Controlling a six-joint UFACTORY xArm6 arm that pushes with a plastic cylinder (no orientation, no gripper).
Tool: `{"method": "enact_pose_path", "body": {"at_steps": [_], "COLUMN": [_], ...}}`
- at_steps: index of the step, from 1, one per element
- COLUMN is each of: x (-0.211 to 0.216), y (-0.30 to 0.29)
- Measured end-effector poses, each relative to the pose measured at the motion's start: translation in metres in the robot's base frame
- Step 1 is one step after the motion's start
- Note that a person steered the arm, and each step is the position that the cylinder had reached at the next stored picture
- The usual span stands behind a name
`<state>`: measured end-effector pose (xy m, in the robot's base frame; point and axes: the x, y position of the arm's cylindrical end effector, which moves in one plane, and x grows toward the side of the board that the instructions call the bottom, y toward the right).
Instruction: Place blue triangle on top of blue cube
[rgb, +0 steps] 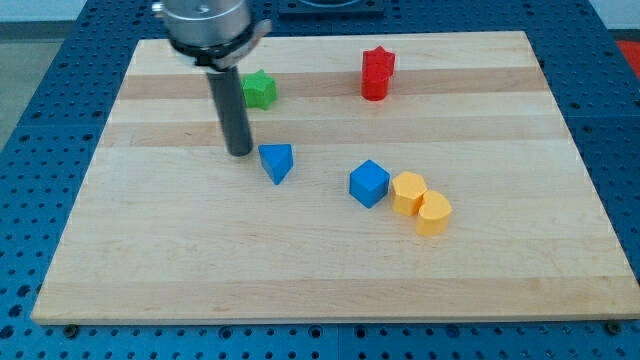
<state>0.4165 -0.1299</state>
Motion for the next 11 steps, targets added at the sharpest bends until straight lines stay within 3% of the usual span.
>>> {"method": "enact_pose_path", "body": {"at_steps": [1, 4, 5, 6, 7, 9, 11], "x": [0.02, 0.024, 0.01, -0.03, -0.034, -0.001, -0.019], "y": [-0.003, 0.117, 0.101, 0.101, 0.136, 0.137, 0.132]}}
